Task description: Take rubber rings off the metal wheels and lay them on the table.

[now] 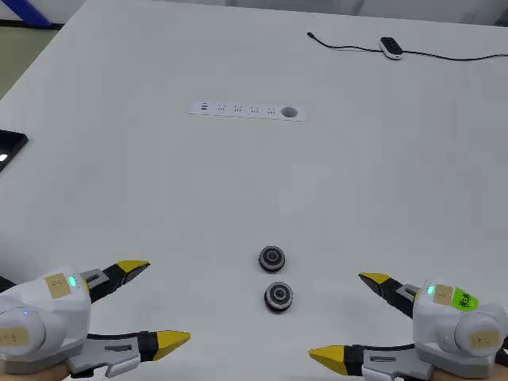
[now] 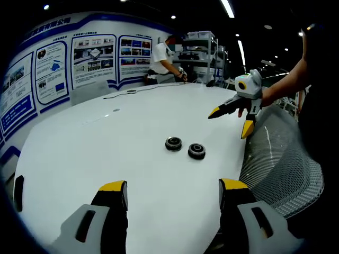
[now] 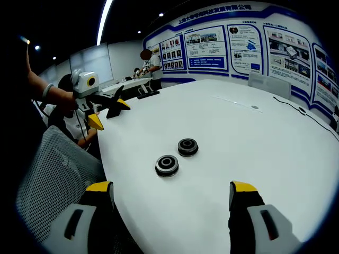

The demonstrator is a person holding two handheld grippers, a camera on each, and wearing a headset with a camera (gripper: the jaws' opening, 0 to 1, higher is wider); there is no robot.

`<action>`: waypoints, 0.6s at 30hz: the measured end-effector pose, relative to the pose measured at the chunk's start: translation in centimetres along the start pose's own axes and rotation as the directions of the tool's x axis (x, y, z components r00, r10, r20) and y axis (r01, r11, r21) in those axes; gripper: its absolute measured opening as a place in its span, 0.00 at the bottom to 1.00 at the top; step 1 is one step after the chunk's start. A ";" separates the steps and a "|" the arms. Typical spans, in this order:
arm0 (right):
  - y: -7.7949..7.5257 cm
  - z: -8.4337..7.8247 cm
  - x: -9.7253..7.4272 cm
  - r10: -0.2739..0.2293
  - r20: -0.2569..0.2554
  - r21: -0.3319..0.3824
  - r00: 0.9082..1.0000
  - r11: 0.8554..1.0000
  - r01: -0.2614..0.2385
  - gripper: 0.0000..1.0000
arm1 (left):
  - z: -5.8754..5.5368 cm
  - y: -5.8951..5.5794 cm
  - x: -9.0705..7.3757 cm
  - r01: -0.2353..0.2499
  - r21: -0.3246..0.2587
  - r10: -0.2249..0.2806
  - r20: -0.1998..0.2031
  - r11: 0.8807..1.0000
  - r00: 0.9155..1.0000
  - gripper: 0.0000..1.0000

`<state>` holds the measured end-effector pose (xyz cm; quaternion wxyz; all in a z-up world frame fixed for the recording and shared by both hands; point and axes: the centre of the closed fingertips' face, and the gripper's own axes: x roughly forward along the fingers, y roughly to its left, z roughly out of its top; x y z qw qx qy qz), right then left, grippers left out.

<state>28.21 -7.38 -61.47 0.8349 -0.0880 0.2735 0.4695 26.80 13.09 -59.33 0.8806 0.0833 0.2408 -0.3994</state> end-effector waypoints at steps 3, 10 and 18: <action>0.2 -0.2 0.1 0.006 -0.003 0.004 1.000 1.000 -0.006 0.91 | 0.4 -0.4 0.6 0.019 0.008 -0.019 0.005 1.000 1.000 0.70; 0.3 -0.4 0.1 0.008 -0.009 0.009 1.000 1.000 -0.008 0.91 | 1.4 -1.1 1.7 0.055 0.032 -0.055 0.013 0.998 0.998 0.64; 0.3 -0.4 0.4 0.011 -0.007 0.011 1.000 1.000 -0.011 0.91 | 2.0 -1.8 2.8 0.086 0.050 -0.087 0.014 0.995 0.996 0.60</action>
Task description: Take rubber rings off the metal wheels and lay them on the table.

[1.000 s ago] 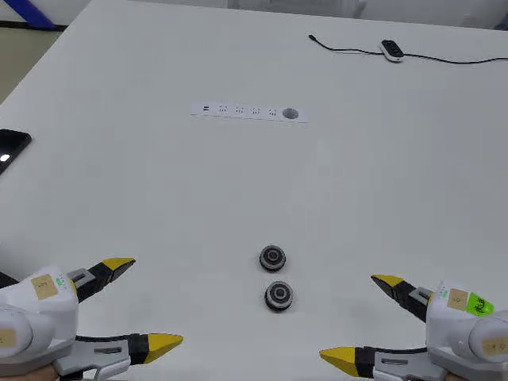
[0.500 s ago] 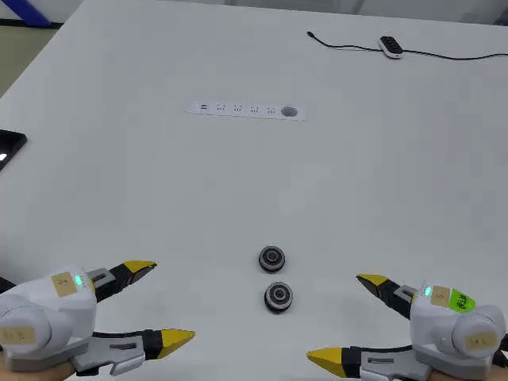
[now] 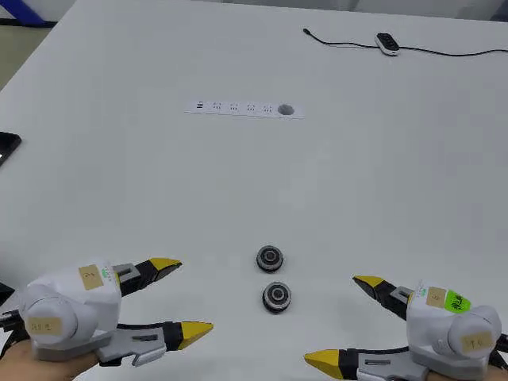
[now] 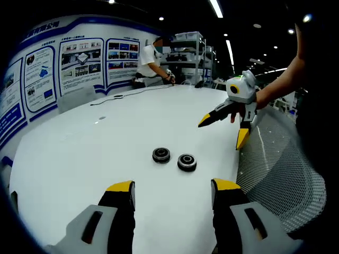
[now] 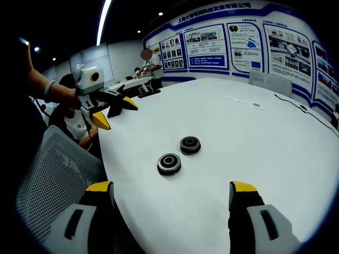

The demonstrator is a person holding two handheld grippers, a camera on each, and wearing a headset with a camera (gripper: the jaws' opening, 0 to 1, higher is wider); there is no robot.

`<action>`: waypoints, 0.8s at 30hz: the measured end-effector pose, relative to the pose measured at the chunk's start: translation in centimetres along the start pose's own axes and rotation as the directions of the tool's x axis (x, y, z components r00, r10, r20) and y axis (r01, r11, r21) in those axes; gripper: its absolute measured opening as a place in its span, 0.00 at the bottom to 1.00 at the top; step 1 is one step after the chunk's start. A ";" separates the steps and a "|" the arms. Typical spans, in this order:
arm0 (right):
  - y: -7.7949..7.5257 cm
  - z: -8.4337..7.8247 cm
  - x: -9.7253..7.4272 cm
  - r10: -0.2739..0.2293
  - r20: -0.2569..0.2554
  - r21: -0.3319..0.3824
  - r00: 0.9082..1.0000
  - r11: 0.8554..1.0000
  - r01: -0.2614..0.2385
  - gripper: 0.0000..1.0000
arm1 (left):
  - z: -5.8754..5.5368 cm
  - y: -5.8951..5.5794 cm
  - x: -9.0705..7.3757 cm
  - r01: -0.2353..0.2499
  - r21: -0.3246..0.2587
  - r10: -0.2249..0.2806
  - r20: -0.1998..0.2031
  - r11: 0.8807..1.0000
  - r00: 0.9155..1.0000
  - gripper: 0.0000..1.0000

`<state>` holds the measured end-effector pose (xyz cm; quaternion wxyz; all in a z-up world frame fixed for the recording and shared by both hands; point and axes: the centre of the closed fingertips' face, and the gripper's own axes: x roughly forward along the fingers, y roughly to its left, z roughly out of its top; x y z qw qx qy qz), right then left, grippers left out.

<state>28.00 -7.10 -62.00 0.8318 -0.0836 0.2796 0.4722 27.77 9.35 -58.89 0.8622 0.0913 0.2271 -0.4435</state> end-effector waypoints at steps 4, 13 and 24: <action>0.1 0.1 0.2 0.003 0.001 0.001 1.000 1.000 -0.003 0.91 | 0.2 -0.5 0.7 0.024 0.014 -0.024 -0.005 1.000 1.000 0.57; 0.3 0.1 0.5 0.011 0.004 0.008 1.000 1.000 -0.011 0.90 | 0.8 -1.3 2.5 0.065 0.036 -0.064 -0.015 0.997 0.998 0.52; 0.7 -0.2 1.0 0.021 0.004 0.017 1.000 1.000 -0.021 0.90 | 0.5 -2.3 4.4 0.098 0.061 -0.095 -0.052 0.993 0.994 0.44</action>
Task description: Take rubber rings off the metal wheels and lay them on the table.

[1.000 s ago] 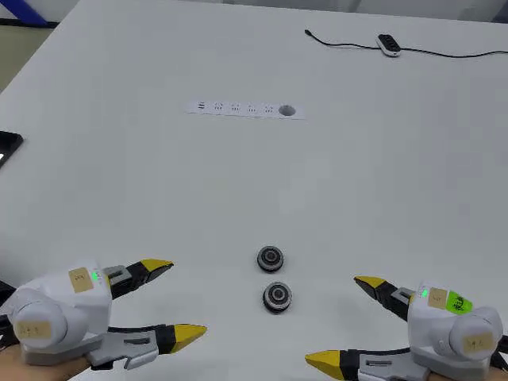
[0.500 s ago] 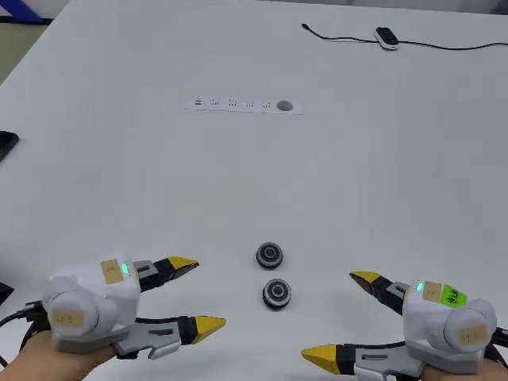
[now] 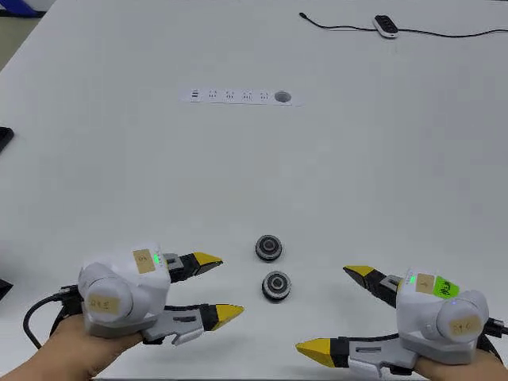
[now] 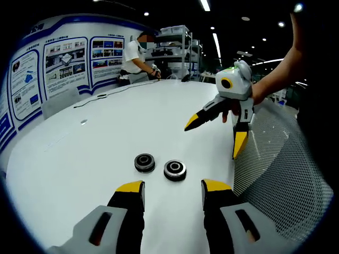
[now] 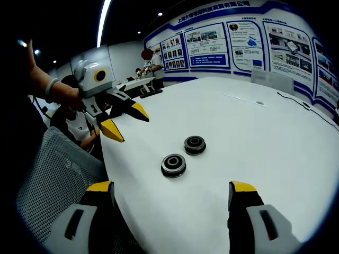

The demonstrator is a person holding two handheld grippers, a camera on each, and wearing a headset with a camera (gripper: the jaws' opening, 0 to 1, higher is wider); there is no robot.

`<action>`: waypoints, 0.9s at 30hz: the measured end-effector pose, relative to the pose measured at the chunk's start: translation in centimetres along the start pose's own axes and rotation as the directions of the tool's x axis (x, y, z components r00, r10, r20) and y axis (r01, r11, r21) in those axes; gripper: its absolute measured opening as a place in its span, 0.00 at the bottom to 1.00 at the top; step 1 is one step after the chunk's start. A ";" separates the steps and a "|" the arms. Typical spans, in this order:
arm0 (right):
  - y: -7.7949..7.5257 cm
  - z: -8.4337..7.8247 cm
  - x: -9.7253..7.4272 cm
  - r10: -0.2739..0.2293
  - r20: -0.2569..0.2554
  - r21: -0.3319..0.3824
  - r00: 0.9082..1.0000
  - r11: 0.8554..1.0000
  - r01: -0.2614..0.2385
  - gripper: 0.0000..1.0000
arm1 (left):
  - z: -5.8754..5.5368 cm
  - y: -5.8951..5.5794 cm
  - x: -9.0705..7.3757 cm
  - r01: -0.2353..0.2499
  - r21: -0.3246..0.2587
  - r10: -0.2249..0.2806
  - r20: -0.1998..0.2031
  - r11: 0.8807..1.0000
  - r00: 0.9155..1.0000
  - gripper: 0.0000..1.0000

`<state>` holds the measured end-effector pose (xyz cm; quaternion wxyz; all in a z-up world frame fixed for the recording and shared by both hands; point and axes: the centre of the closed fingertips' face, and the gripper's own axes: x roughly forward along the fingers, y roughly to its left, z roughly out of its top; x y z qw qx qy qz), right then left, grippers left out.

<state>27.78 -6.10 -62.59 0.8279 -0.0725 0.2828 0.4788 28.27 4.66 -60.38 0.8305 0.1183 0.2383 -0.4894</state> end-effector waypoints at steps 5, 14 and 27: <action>0.1 0.0 0.1 0.003 0.002 0.006 1.000 1.000 -0.003 0.89 | 0.1 -0.6 0.8 0.018 0.012 -0.018 -0.010 1.000 1.000 0.43; 0.2 0.0 0.5 0.008 0.009 0.019 1.000 1.000 -0.008 0.89 | 0.6 -0.5 2.2 0.026 0.020 -0.026 -0.018 0.999 1.000 0.38; 0.5 0.0 1.1 0.017 0.019 0.033 1.000 0.999 -0.017 0.89 | 0.6 -0.2 4.2 0.033 0.054 -0.029 -0.070 0.998 0.997 0.28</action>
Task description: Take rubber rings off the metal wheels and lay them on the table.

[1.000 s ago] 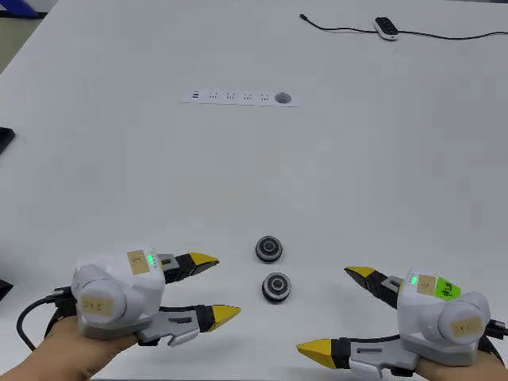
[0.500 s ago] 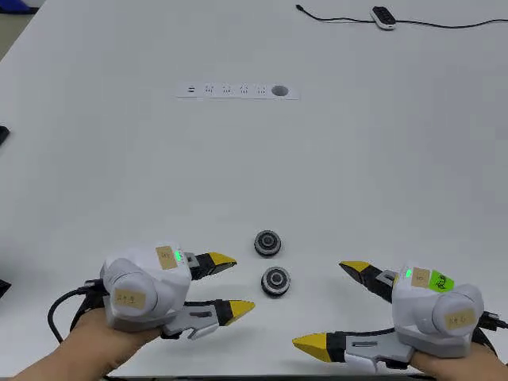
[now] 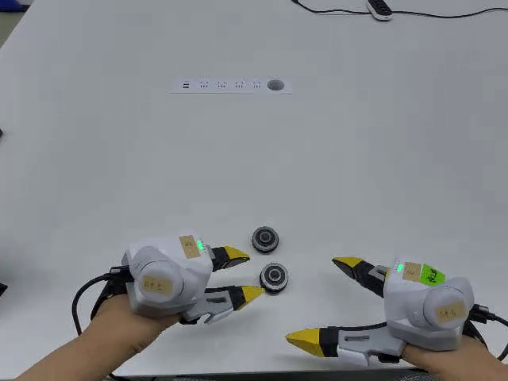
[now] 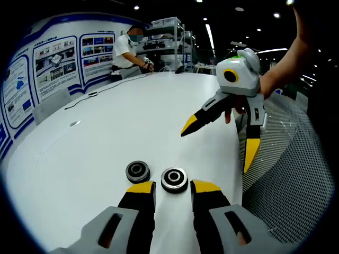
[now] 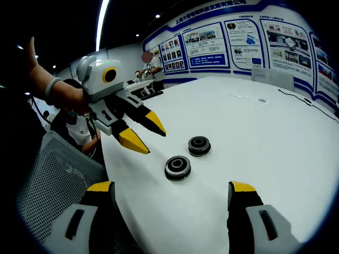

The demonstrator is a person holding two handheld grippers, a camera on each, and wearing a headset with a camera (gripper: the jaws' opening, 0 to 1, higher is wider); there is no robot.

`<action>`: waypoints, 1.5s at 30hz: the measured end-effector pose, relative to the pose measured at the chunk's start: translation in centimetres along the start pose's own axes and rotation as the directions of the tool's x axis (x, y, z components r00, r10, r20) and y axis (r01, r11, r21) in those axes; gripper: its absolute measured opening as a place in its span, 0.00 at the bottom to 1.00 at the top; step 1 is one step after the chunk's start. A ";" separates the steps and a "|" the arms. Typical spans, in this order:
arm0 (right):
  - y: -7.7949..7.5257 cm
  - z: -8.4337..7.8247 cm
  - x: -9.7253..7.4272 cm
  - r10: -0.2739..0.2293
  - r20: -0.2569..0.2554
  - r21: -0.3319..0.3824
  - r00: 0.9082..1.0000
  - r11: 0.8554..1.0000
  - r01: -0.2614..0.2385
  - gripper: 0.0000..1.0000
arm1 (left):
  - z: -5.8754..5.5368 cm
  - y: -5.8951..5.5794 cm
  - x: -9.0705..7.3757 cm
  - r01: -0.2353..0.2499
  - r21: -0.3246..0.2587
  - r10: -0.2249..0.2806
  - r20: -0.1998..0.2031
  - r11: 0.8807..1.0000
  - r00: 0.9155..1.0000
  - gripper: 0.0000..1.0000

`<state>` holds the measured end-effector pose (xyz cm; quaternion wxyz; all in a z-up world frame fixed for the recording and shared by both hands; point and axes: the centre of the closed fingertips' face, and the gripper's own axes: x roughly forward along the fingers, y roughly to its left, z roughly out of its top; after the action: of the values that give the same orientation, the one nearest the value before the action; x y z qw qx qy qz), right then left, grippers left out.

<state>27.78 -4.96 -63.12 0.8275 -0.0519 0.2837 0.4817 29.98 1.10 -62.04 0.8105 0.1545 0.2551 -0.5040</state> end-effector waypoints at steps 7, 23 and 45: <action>0.2 0.0 0.3 0.004 0.004 0.013 1.000 1.000 -0.004 0.88 | -0.2 -0.1 1.2 0.015 0.029 -0.013 -0.040 0.999 0.999 0.24; -0.1 -0.1 0.5 0.003 0.009 0.023 1.000 1.000 -0.003 0.88 | -0.4 -0.2 3.3 0.038 0.056 -0.032 -0.097 0.998 0.995 0.19; -0.2 -0.6 0.5 0.002 0.014 0.046 1.000 0.999 -0.002 0.87 | -0.8 -0.5 4.5 0.074 0.091 -0.060 -0.143 0.993 0.988 0.15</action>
<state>27.90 -4.92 -63.89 0.8299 -0.0293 0.2892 0.4762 30.96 -2.01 -65.25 0.7648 0.2198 0.2920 -0.5305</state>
